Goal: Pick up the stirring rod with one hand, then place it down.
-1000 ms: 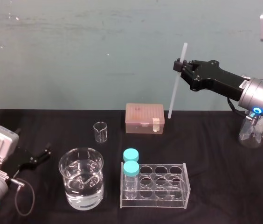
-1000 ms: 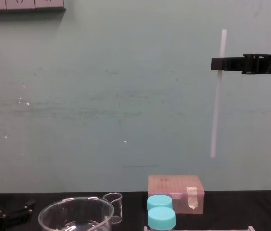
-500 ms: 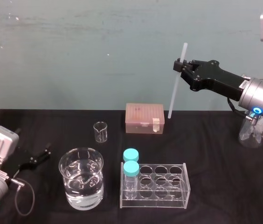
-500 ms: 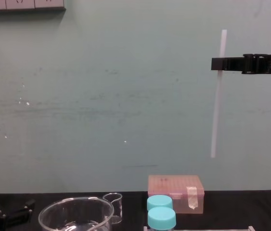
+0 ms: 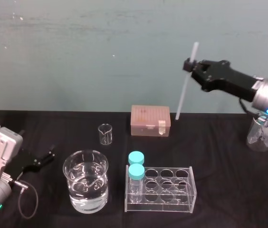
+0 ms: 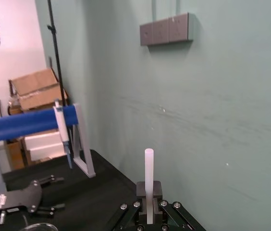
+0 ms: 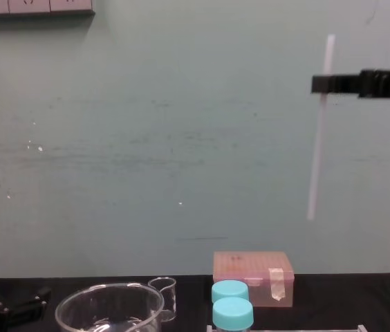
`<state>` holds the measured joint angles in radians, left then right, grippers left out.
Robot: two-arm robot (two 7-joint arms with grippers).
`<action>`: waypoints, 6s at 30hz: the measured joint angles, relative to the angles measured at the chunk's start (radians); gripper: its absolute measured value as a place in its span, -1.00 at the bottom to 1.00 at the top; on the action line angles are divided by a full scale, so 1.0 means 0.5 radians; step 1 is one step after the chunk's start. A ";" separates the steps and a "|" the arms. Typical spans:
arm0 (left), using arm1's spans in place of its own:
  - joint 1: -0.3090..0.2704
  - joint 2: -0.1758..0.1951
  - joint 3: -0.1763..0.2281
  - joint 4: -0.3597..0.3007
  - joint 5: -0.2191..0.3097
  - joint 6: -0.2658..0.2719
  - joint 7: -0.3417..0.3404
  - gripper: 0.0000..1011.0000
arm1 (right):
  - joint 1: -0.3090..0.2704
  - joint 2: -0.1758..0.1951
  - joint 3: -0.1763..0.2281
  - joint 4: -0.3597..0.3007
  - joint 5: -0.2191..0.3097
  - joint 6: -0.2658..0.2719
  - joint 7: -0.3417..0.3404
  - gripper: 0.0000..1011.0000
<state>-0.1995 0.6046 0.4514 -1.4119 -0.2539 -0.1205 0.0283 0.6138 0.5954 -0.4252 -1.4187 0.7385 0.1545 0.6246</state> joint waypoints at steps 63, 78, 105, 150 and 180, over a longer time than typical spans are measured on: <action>0.000 0.000 0.000 0.000 0.000 0.000 0.000 0.99 | -0.159 0.319 -0.283 0.194 0.243 -0.309 0.890 -0.86; 0.000 0.000 0.000 0.000 0.000 0.000 0.000 0.99 | -0.166 0.239 -0.311 0.321 0.192 -0.410 0.946 -0.86; 0.000 0.000 0.000 0.000 0.000 0.000 0.000 0.99 | -0.142 0.137 -0.337 0.494 0.064 -0.523 0.994 -0.86; 0.000 0.000 0.000 0.000 0.000 0.000 0.000 0.99 | -0.135 0.114 -0.339 0.531 0.037 -0.505 0.987 -0.03; 0.000 0.000 0.000 0.000 0.000 0.000 0.000 0.99 | -0.101 0.097 -0.255 0.499 0.164 -0.588 1.113 0.98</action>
<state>-0.1995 0.6047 0.4514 -1.4119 -0.2539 -0.1205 0.0283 0.5631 0.6440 -0.5529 -1.1691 0.8204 -0.1393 1.1809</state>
